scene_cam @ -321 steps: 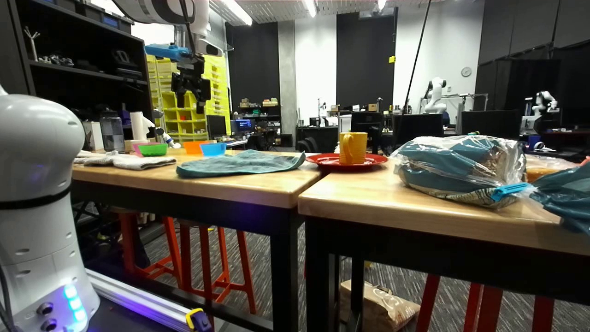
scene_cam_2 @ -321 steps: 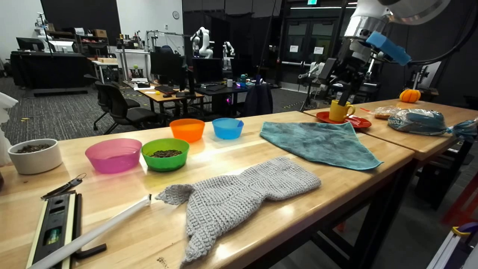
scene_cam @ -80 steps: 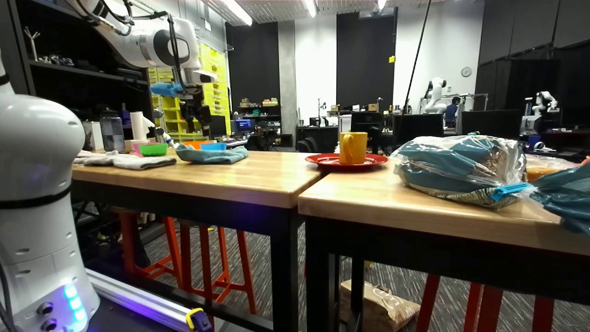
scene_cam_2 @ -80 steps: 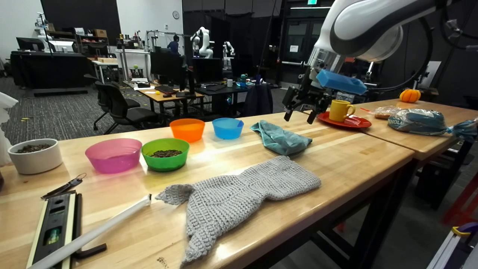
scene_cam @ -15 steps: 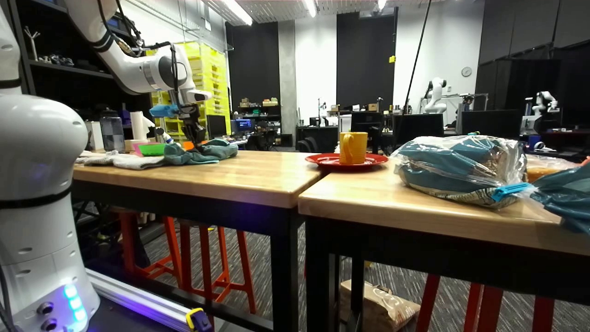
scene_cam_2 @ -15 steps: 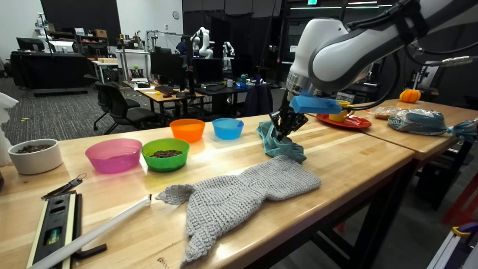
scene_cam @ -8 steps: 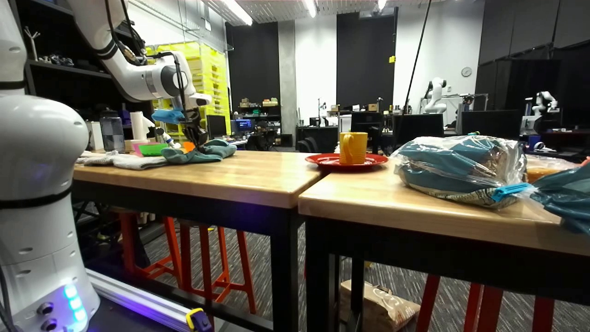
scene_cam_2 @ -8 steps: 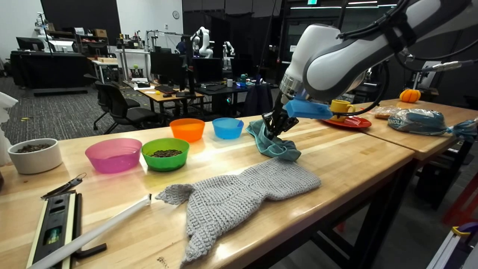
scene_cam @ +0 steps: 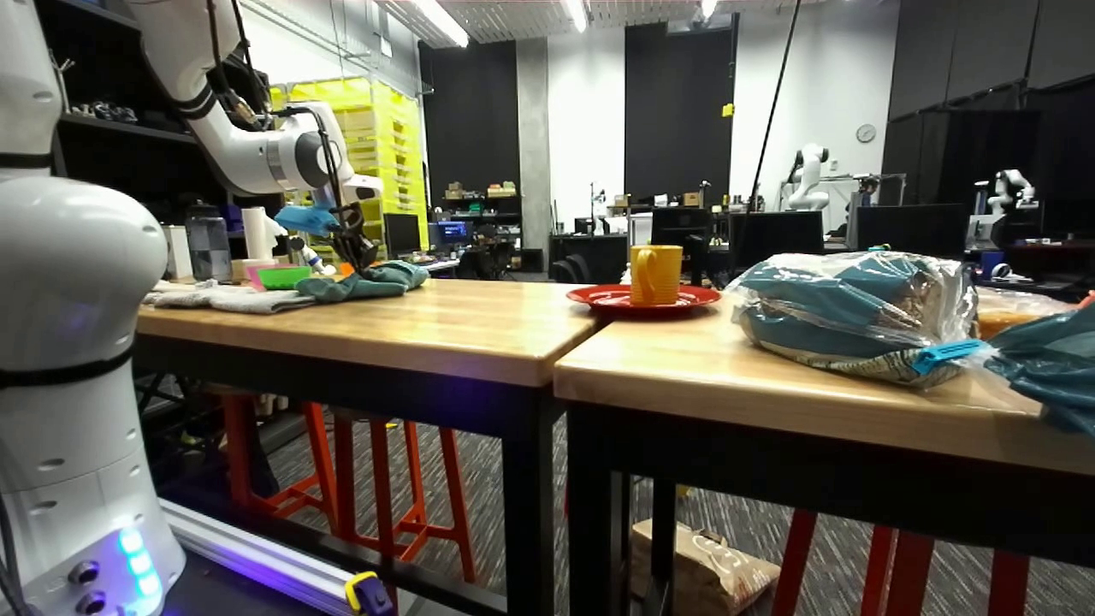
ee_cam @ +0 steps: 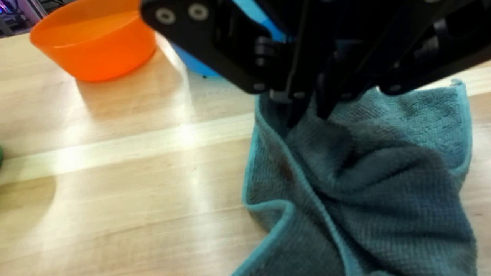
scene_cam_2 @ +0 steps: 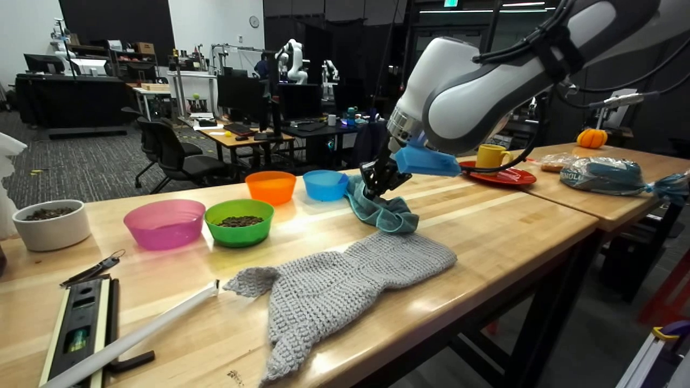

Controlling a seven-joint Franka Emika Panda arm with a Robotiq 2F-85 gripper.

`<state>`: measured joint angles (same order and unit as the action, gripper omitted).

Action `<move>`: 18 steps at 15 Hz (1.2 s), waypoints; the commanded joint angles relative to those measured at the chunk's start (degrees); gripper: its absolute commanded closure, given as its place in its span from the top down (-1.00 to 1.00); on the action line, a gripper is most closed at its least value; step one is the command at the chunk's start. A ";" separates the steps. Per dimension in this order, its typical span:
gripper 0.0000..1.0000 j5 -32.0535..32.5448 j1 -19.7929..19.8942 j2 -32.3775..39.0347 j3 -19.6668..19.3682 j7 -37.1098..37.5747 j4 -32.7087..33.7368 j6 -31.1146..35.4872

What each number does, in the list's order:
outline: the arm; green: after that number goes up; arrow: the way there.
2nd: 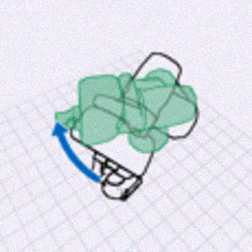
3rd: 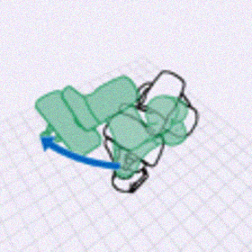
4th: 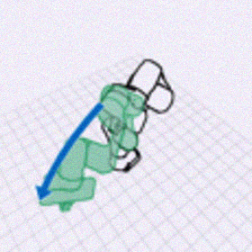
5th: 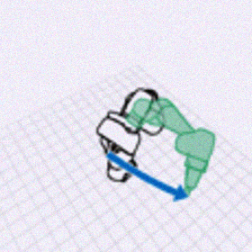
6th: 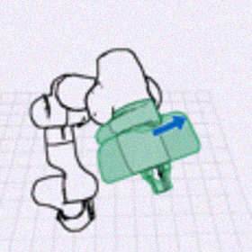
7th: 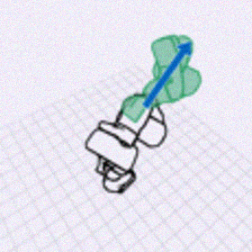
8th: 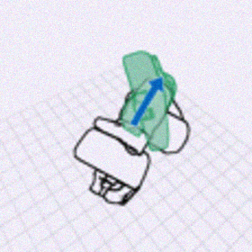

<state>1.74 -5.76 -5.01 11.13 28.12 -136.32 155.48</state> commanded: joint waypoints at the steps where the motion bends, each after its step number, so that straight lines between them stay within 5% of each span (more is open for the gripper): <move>1: -0.24 1.04 0.15 -0.69 -0.41 0.55 0.37 1.33; 10: 0.96 0.85 3.39 -9.88 -3.15 -1.66 -0.39 -11.44; 18: 1.00 -3.43 2.90 -19.17 -5.89 -12.05 -0.67 -35.62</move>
<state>0.01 -2.44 -19.62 6.28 20.37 -135.88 126.84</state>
